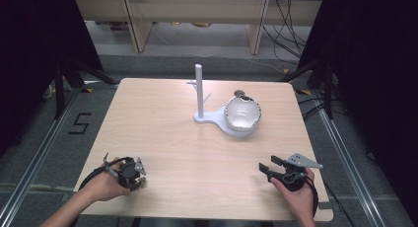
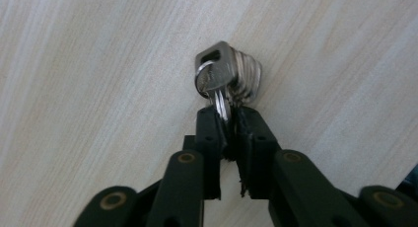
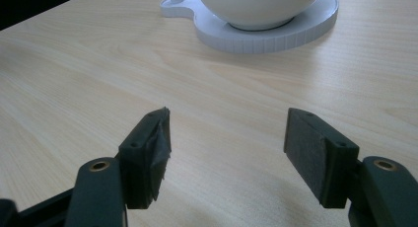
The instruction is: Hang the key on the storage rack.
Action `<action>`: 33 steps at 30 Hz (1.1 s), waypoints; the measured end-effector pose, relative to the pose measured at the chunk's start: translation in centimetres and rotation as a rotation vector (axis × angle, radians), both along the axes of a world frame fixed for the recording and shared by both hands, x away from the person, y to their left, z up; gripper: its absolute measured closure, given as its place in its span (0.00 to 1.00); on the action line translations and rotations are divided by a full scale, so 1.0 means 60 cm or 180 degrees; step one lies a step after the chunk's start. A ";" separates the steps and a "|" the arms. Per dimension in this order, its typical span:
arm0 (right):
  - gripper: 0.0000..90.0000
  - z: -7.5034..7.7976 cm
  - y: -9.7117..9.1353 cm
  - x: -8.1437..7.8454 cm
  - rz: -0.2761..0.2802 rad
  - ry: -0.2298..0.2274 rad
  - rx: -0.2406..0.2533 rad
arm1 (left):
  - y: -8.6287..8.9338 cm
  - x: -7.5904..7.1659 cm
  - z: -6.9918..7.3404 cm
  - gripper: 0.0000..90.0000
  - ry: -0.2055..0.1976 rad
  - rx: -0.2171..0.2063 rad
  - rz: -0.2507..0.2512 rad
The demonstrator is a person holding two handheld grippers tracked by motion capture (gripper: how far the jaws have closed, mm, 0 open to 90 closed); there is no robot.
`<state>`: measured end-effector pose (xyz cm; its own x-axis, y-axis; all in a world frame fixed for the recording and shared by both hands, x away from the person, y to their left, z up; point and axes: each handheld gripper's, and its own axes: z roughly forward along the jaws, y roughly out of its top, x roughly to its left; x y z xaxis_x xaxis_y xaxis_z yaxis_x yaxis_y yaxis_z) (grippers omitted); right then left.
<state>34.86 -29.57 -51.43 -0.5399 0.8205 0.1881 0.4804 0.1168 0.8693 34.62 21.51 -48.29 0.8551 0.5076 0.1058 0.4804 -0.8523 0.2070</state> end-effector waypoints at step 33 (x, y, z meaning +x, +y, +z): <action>0.40 -0.001 0.005 -0.002 -0.0035 0.0096 0.0092 | -0.004 0.050 0.127 0.95 -0.0481 -0.0597 0.0189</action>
<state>34.72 -29.29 -51.47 -0.5245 0.8203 0.2279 0.5075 0.0863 0.8573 37.63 21.29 -40.65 0.8047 0.5793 0.1295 0.4800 -0.7634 0.4322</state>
